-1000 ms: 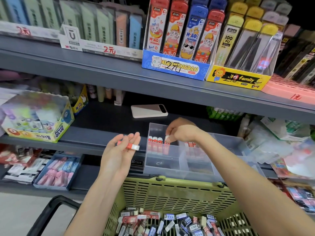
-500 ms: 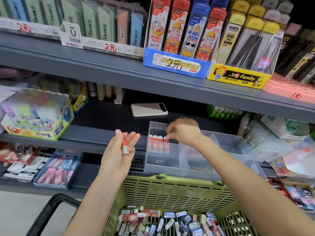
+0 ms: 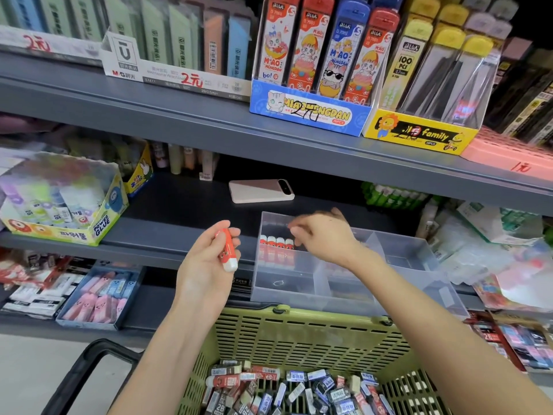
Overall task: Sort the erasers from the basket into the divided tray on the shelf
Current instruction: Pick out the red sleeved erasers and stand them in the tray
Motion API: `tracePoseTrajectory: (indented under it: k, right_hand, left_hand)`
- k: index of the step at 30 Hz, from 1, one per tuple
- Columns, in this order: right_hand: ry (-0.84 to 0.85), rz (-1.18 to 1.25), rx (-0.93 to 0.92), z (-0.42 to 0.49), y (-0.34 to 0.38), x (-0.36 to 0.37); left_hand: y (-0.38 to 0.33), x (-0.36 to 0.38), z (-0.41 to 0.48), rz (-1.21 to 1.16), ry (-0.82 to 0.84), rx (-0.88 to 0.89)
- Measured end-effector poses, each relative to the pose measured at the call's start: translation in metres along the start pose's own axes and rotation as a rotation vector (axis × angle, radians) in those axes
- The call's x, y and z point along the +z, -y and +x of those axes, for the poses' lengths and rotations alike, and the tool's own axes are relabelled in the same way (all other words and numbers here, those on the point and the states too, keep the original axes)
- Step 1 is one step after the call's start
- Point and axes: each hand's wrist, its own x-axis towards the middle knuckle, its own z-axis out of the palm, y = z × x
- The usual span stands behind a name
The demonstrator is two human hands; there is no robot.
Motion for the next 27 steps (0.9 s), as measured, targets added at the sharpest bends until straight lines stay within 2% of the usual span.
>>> tracePoseTrajectory:
  k: [3,4,7,9,12,17,19,21,24,27]
  right_hand:
    - [-0.011,0.571,-0.040,-0.029,0.027,-0.009]
    - [-0.005,0.655,-0.055,-0.040,0.037,-0.008]
    - [-0.103,0.712,-0.063,-0.060,0.057,0.002]
    - [-0.187,0.866,-0.025,-0.065,0.059,0.002]
    - [-0.219,1.116,0.054,-0.069,0.054,-0.004]
    - [-0.211,1.214,0.078,-0.060,0.041,-0.010]
    - [-0.264,1.179,0.124,-0.046,0.024,-0.015]
    - [-0.299,1.006,0.169,-0.030,0.002,-0.018]
    - [-0.246,0.541,0.144,-0.009,-0.023,-0.010]
    - [-0.094,0.144,0.057,0.003,-0.031,0.003]
  left_hand:
    - [0.002,0.002,-0.002,0.082,0.079,0.083]
    - [0.003,0.003,-0.004,0.082,0.099,0.112]
    - [0.008,0.006,-0.011,0.093,0.140,0.207]
    - [0.012,0.009,-0.015,0.136,0.155,0.264]
    - [0.017,0.012,-0.020,0.315,0.186,0.362]
    - [0.020,0.011,-0.019,0.666,0.194,0.451]
    - [0.023,0.007,-0.016,0.975,0.160,0.513]
    - [0.027,0.003,-0.014,1.236,0.152,0.581]
    - [0.034,0.001,-0.010,1.445,0.193,0.608]
    - [0.038,-0.001,-0.010,1.534,0.211,0.587]
